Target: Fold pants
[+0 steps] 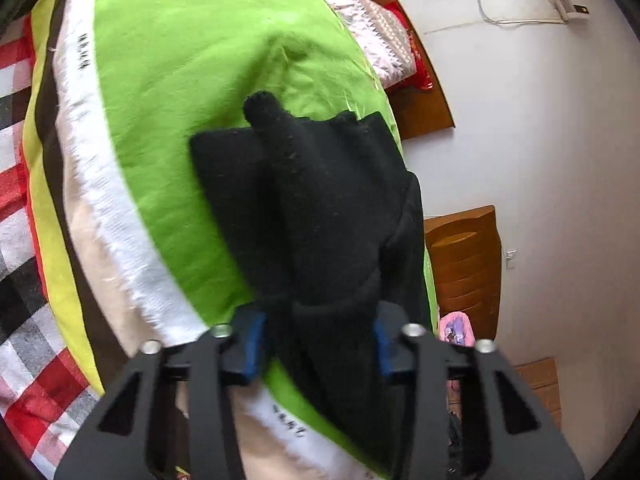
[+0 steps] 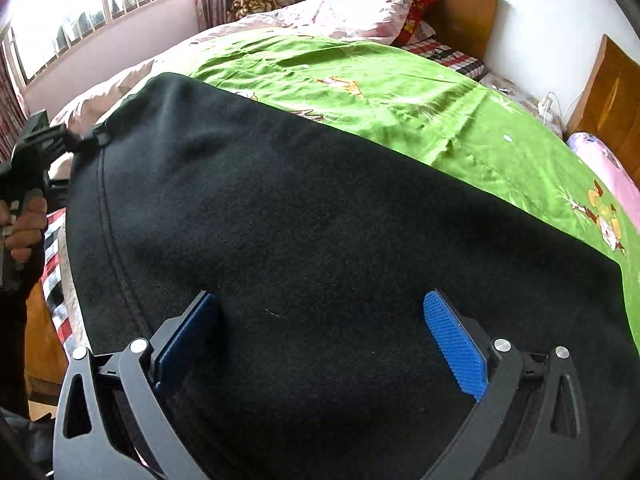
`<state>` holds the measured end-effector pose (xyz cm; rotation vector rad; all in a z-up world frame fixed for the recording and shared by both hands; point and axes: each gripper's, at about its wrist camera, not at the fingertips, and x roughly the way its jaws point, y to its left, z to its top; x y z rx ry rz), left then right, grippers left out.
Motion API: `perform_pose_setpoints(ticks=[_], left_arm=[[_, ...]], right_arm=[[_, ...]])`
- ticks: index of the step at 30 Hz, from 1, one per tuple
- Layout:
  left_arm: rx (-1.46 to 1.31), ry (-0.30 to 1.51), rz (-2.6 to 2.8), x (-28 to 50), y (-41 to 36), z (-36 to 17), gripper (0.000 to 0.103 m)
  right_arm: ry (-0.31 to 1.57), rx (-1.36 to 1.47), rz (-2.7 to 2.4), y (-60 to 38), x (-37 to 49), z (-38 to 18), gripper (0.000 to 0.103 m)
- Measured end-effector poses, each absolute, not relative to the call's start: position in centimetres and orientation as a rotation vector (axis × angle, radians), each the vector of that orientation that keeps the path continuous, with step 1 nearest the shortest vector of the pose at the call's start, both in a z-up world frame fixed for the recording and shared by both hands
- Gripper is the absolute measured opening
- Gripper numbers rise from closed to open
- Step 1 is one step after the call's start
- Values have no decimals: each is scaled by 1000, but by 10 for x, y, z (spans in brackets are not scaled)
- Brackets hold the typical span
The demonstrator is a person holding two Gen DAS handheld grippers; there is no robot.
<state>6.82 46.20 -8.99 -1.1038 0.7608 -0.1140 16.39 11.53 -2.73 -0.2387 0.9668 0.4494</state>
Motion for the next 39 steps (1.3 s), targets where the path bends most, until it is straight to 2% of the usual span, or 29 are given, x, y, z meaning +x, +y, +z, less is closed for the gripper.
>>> perform_pose_setpoints(ticks=[3, 5, 8, 11, 13, 16, 18, 20, 21, 22, 23, 25, 26, 27, 29, 31, 32, 33, 35, 39], left_arm=[[-978, 723, -38, 58, 445, -65, 25], [-741, 654, 55, 50, 411, -15, 24], [-338, 524, 72, 40, 321, 61, 24], [-2, 459, -30, 32, 215, 93, 24], [138, 475, -135, 27, 153, 84, 24], [282, 563, -288, 21, 74, 39, 26], [389, 661, -384, 19, 32, -2, 32], [503, 672, -381, 12, 9, -28, 39], [567, 620, -340, 5, 3, -34, 50], [599, 583, -339, -3, 2, -33, 57], [573, 572, -379, -7, 8, -28, 69], [458, 533, -451, -18, 30, -2, 73], [409, 496, -464, -29, 43, 10, 79], [356, 457, -471, -36, 59, 22, 91], [246, 425, -431, -39, 94, 42, 100], [193, 468, -316, -17, 133, 45, 99], [192, 487, -255, -9, 145, 42, 96], [195, 509, -201, -3, 157, 39, 85], [178, 552, -174, 3, 179, 29, 78], [204, 604, -205, 16, 179, 7, 78]], right_arm=[[959, -232, 449, 112, 161, -26, 99], [954, -227, 449, 110, 160, -25, 99], [872, -120, 396, 90, 156, -13, 98], [709, 199, 321, 27, 136, 19, 98], [612, 395, 251, -26, 114, 35, 98], [542, 475, 114, -89, 81, 49, 98], [528, 487, 42, -120, 62, 53, 99], [542, 504, -4, -143, 45, 51, 99], [551, 509, -10, -149, 38, 48, 99], [566, 506, -9, -153, 32, 44, 99], [577, 503, -3, -154, 27, 41, 99], [598, 506, 39, -149, 25, 34, 99], [607, 514, 74, -146, 24, 31, 99], [613, 523, 110, -140, 23, 29, 99], [625, 544, 216, -120, 28, 27, 99], [631, 567, 325, -102, 32, 27, 93], [645, 584, 386, -93, 36, 26, 83], [672, 605, 439, -85, 40, 23, 77], [742, 645, 515, -69, 46, 13, 73], [837, 684, 545, -55, 60, -9, 64]])
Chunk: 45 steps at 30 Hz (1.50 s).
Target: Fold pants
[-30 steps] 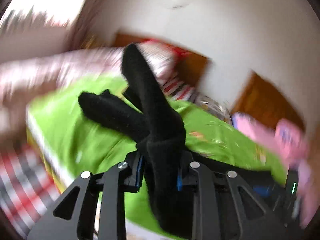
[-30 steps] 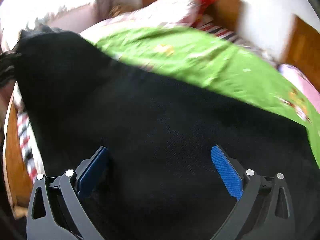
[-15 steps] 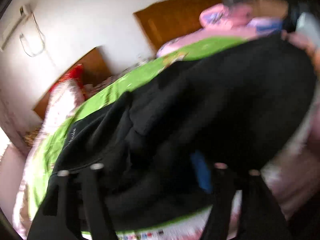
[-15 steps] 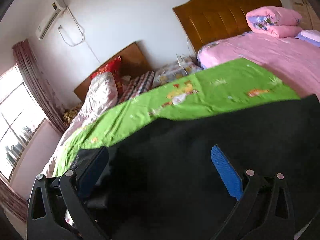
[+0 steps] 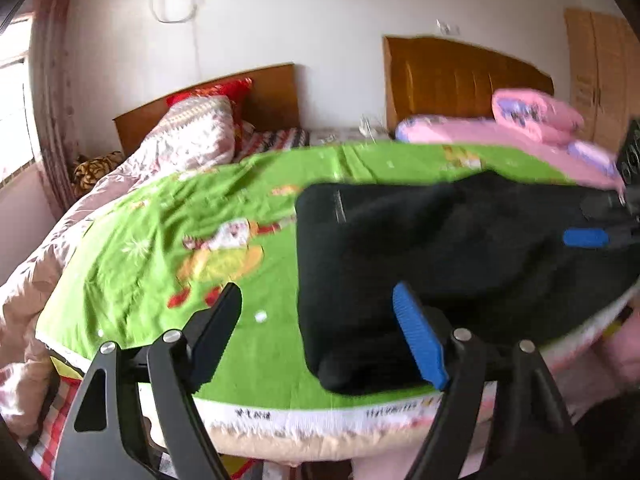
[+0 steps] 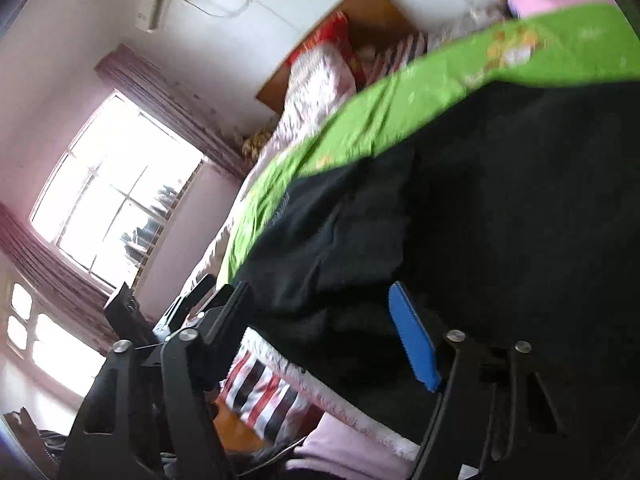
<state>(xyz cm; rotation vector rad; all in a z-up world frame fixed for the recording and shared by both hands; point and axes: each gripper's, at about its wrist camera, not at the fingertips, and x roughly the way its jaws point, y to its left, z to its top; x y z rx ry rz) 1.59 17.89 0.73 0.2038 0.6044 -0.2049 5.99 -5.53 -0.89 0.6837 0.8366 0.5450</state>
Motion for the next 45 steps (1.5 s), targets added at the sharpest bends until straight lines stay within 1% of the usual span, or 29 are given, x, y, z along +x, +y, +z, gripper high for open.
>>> perform_pose_setpoints(ticks=[2, 4, 7, 8, 10, 11, 12, 14, 19, 25, 28, 29, 30, 35, 36, 37, 38, 39, 40, 41, 45], left_arm=[[208, 630, -220, 8, 180, -4, 78], [169, 651, -234, 4, 186, -17, 78], [132, 659, -267, 2, 194, -21, 79], [138, 654, -275, 0, 196, -19, 79], [158, 646, -274, -7, 196, -15, 80], [166, 642, -263, -10, 197, -13, 81], [171, 637, -254, -12, 198, -10, 81], [179, 630, -249, -16, 197, -6, 81], [219, 620, -247, -14, 188, -1, 81], [225, 634, -257, 0, 184, 2, 81], [252, 636, -300, -2, 178, 7, 82], [261, 634, -316, -4, 175, 7, 85], [269, 634, -315, -4, 174, 7, 86], [231, 657, -231, 13, 185, 0, 86], [199, 658, -226, 16, 190, 2, 81], [155, 654, -230, 18, 197, 4, 72], [128, 653, -248, 18, 201, 6, 45], [93, 653, -280, 16, 206, 8, 21], [89, 635, -281, 12, 208, 10, 13], [108, 609, -273, 5, 208, 12, 8], [273, 573, -256, -21, 190, 10, 6]], right_arm=[[871, 702, 551, -51, 69, -20, 60], [900, 719, 553, -45, 79, -28, 59], [883, 698, 540, -39, 93, -22, 57], [873, 687, 540, -36, 97, -18, 55], [852, 658, 534, -29, 103, -12, 41], [851, 643, 526, -26, 106, -10, 24], [845, 629, 522, -22, 107, -7, 15], [797, 608, 531, -17, 104, 3, 11], [697, 598, 559, -12, 98, 41, 10], [626, 599, 607, -14, 95, 77, 10], [610, 582, 607, -10, 100, 87, 10], [605, 582, 603, -10, 103, 90, 10], [600, 588, 604, -11, 103, 91, 10], [561, 590, 624, -15, 98, 101, 10], [558, 583, 622, -15, 95, 101, 10], [559, 579, 617, -13, 93, 100, 10], [564, 581, 617, -14, 92, 98, 10], [573, 583, 620, -15, 91, 94, 10], [585, 585, 617, -16, 86, 89, 10], [599, 588, 613, -17, 84, 83, 10], [656, 587, 555, -32, 72, 54, 10]])
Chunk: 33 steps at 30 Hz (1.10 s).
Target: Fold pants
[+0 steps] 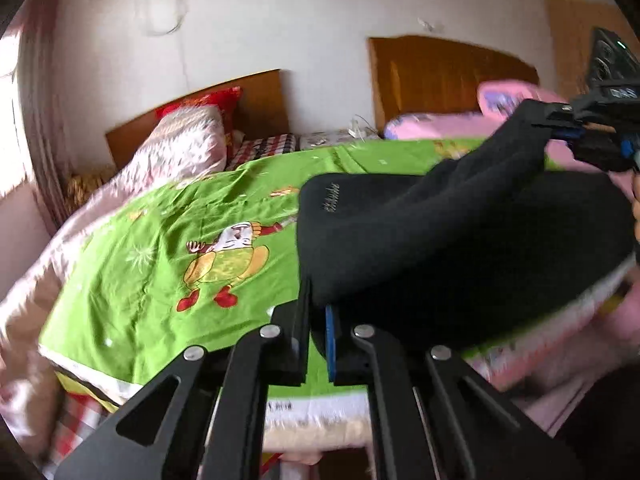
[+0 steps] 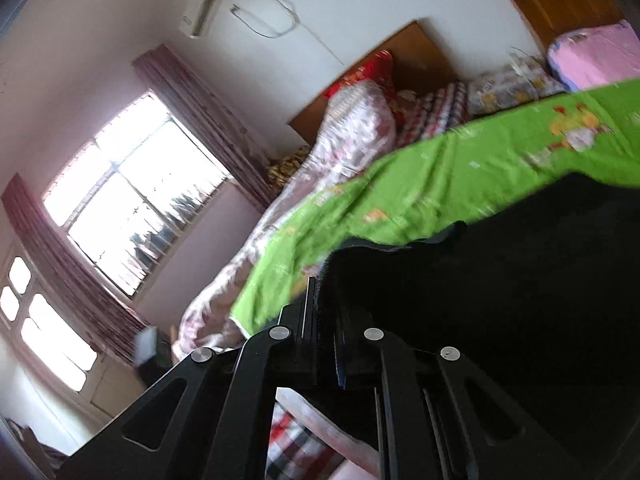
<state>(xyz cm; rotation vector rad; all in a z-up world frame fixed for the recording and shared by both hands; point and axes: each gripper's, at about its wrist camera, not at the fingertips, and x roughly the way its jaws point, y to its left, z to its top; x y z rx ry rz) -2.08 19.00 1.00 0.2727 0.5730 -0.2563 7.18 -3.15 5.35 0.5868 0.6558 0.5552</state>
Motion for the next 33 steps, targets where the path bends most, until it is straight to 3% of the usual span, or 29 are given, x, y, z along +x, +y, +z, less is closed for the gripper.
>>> perform_pose_setpoints(ticks=[8, 10, 12, 13, 14, 15, 17, 19, 21, 22, 28, 31, 32, 33], left_arm=[[391, 628, -271, -23, 171, -11, 7], [421, 653, -278, -22, 171, -13, 12], [459, 670, -281, -24, 170, -14, 22], [467, 687, -301, -26, 171, -14, 27], [464, 693, -313, -28, 173, -12, 38], [444, 691, -325, -29, 177, -8, 49], [357, 666, -344, -29, 188, 4, 59], [239, 631, -376, -27, 197, 17, 63], [120, 600, -391, -17, 201, 26, 82], [97, 600, -384, -12, 200, 27, 83], [123, 774, -342, 33, 168, -13, 83], [124, 742, -331, 28, 167, -16, 83], [119, 744, -339, 28, 168, -16, 83], [120, 745, -346, 28, 169, -16, 83]], right_arm=[[843, 632, 456, -51, 58, -19, 10], [853, 635, 427, -54, 61, -22, 10], [862, 639, 415, -56, 63, -24, 18], [870, 649, 432, -58, 61, -22, 23], [867, 646, 446, -57, 58, -17, 41], [853, 637, 465, -57, 56, -13, 70], [824, 572, 432, -59, 46, 1, 88], [818, 536, 412, -63, 45, 7, 88], [845, 530, 391, -67, 54, 4, 88], [884, 539, 398, -67, 64, -2, 88], [1024, 545, 574, -40, 99, -14, 89], [1042, 477, 605, -17, 103, -14, 87], [1034, 489, 604, -17, 105, -14, 86], [1025, 520, 600, -18, 108, -14, 75]])
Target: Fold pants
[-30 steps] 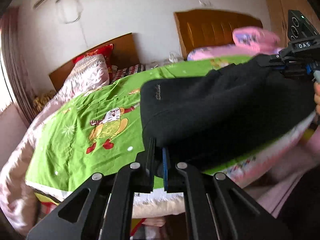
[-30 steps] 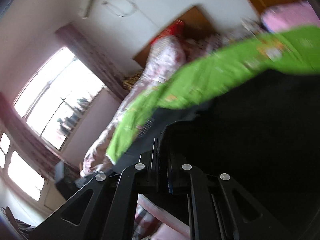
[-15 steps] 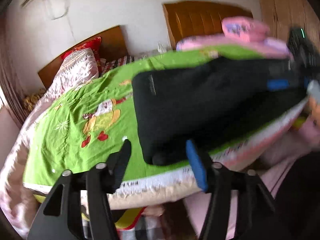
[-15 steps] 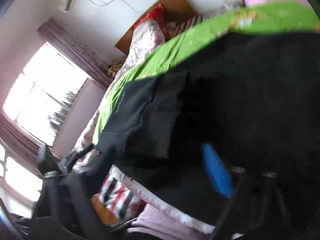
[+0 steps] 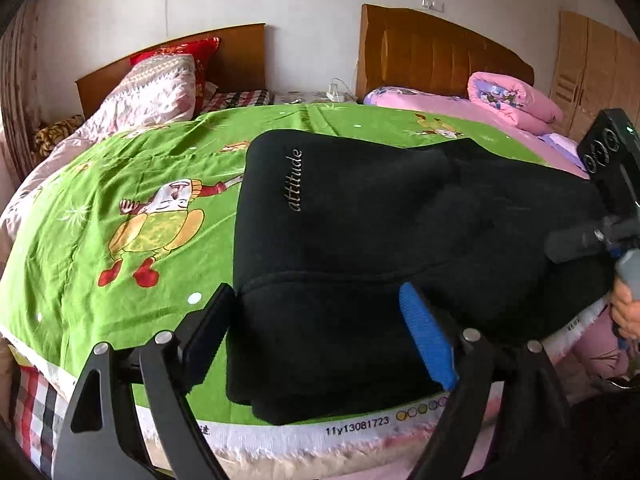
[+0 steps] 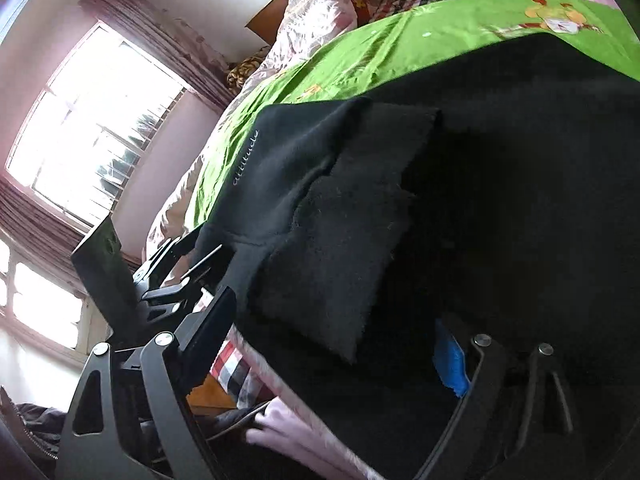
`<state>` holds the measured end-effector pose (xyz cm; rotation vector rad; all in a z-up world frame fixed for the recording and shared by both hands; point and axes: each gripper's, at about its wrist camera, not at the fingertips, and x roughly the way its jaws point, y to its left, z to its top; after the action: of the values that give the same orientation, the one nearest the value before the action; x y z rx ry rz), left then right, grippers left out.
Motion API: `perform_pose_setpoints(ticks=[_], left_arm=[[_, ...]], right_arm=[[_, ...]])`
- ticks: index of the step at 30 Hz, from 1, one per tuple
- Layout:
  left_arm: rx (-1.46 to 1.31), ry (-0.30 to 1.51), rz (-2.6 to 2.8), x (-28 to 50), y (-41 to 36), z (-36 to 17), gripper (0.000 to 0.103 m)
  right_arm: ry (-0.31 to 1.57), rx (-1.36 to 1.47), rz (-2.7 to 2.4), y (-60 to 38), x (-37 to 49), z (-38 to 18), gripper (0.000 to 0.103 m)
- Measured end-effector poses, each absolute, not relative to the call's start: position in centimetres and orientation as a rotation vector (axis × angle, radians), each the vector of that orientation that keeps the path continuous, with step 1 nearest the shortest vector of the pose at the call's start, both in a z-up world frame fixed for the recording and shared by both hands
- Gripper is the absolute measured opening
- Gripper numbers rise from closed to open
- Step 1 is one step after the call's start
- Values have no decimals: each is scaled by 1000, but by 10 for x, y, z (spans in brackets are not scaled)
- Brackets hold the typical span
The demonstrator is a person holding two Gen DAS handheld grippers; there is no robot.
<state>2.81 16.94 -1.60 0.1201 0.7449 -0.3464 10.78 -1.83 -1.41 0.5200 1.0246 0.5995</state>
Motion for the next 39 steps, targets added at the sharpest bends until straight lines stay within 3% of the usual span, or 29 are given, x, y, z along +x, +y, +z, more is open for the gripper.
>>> perform_pose_setpoints(ticks=[1, 3, 6, 10, 14, 23, 27, 29, 30, 32, 36, 38, 39], left_arm=[[123, 745, -350, 28, 170, -16, 83], [129, 739, -349, 28, 171, -16, 83], [98, 695, -342, 17, 181, -8, 84], [125, 626, -323, -16, 201, 7, 91], [175, 671, -282, -30, 211, 0, 92], [105, 671, -212, 13, 187, -12, 92], [-98, 674, -127, 34, 211, -8, 99], [-50, 691, -92, 34, 207, -12, 99], [-2, 695, -75, 32, 203, -15, 99], [87, 706, -34, 28, 198, -23, 99], [67, 728, -55, 26, 203, -26, 99], [90, 728, -49, 28, 199, -25, 99], [102, 727, -46, 30, 198, -26, 99]], right_arm=[[1016, 579, 592, -24, 112, -18, 67], [989, 659, 579, -32, 116, -26, 39], [926, 646, 558, -32, 106, -23, 28], [821, 551, 542, -20, 99, 12, 26], [696, 525, 561, -13, 103, 54, 25], [533, 424, 563, -18, 88, 121, 24], [501, 448, 503, -46, 63, 112, 20], [523, 477, 437, -66, 54, 90, 14], [544, 493, 405, -75, 52, 76, 6], [592, 528, 322, -97, 50, 45, 4], [724, 605, 329, -116, 54, 3, 5], [761, 647, 371, -116, 54, -3, 10], [772, 646, 368, -116, 52, -4, 17]])
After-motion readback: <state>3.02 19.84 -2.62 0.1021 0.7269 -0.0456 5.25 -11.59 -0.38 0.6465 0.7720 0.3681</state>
